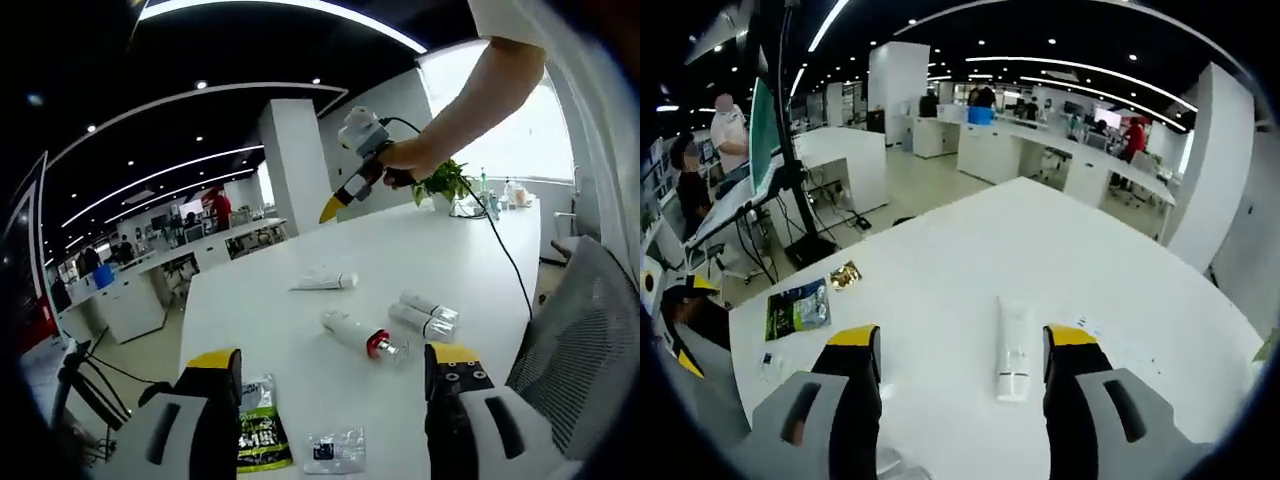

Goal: Arrange the skincare products in the storage area until every visible bottle or jar stands upright without overlapping.

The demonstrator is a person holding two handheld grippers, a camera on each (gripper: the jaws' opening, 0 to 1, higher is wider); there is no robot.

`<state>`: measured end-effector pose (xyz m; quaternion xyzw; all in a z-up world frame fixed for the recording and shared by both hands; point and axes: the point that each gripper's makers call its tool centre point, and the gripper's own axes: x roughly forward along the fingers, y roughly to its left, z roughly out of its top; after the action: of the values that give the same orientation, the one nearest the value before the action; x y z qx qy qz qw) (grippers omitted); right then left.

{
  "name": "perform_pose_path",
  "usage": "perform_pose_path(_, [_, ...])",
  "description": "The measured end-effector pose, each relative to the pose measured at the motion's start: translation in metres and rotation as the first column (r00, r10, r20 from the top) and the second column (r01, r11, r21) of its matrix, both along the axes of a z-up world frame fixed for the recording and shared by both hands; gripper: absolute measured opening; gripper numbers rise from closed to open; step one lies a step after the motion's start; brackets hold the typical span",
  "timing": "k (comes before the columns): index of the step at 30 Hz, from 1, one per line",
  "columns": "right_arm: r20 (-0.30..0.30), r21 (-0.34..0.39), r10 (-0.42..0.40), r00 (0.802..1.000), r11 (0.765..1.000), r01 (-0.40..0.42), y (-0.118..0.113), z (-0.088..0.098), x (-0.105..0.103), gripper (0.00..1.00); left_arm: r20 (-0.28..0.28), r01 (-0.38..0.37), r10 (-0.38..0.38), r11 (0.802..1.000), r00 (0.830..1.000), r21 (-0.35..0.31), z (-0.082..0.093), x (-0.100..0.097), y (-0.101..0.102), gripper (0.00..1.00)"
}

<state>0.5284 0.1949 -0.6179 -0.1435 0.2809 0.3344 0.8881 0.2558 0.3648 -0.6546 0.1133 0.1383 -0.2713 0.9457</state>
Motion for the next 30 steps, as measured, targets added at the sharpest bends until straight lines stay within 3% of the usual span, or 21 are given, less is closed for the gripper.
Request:
perform_pose_path(6, [-0.077, -0.030, -0.045, 0.996, 0.999, 0.043, -0.001, -0.034, 0.033, 0.61, -0.040, -0.044, 0.043, 0.999, 0.998, -0.026, -0.007, 0.004, 0.007, 0.72])
perform_pose_path(9, [-0.091, -0.048, -0.051, 0.995, 0.998, 0.047, 0.002, -0.049, 0.045, 0.60, -0.060, -0.041, 0.041, 0.999, 0.997, 0.014, -0.015, 0.003, 0.007, 0.72])
perform_pose_path(15, [-0.132, -0.100, -0.049, 0.990, 0.994, 0.036, 0.006, -0.081, 0.064, 0.59, -0.105, -0.051, 0.051, 0.999, 0.993, -0.001, -0.022, 0.002, 0.007, 0.72])
perform_pose_path(20, [-0.177, -0.150, -0.066, 0.982, 0.988, 0.039, 0.001, -0.109, 0.083, 0.59, -0.113, -0.066, 0.069, 0.998, 0.991, 0.022, -0.027, 0.001, 0.009, 0.71])
perform_pose_path(24, [-0.228, -0.211, -0.098, 0.969, 0.976, 0.049, -0.001, -0.130, 0.075, 0.59, -0.132, -0.049, 0.056, 0.997, 0.990, 0.054, -0.034, -0.002, 0.006, 0.71])
perform_pose_path(28, [-0.287, -0.258, -0.134, 0.948, 0.964, 0.058, -0.015, -0.161, 0.082, 0.58, -0.156, -0.060, 0.070, 0.996, 0.985, 0.066, -0.041, -0.003, 0.009, 0.71])
perform_pose_path(30, [-0.300, -0.264, -0.140, 0.944, 0.963, 0.059, -0.018, -0.164, 0.080, 0.58, -0.161, -0.060, 0.070, 0.996, 0.984, 0.065, -0.042, -0.004, 0.008, 0.72])
